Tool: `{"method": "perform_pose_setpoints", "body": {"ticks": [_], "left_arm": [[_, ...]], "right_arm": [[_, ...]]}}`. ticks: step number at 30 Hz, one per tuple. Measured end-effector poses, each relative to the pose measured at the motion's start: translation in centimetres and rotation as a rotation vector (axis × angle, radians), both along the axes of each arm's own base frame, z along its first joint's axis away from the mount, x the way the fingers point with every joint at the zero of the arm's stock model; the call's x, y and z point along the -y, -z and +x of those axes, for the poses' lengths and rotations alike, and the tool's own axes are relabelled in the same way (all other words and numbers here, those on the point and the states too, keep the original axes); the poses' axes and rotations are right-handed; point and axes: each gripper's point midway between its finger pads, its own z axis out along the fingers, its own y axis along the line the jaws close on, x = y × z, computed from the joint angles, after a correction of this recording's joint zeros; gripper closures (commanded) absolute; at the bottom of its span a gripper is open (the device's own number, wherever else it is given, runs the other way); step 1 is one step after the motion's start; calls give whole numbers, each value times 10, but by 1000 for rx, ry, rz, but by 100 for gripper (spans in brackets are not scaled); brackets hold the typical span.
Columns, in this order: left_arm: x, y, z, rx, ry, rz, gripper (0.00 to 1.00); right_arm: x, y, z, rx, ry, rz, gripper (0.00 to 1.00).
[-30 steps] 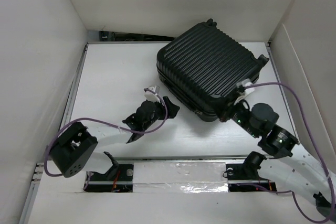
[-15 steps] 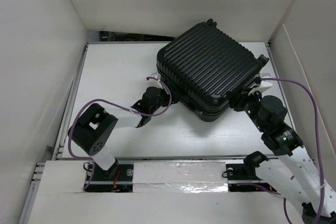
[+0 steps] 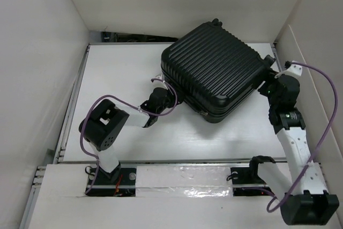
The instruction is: Pack the luggage
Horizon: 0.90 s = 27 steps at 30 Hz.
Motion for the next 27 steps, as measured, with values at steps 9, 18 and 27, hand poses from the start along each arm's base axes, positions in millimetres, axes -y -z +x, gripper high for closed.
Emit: {"method": "perform_pose_setpoints", "body": {"ticks": [9,18,27], "left_arm": [[8,-10,29,15,-33,-89,100],[5,-14,30,65,-7,-105,100],[11,-9,21,55,36,-84,100]], "right_arm": [[90,37,34,-63,191,123,8],[60,26,95,-59,-94,225,0],[43,41,128,-57,-276,320,0]]}}
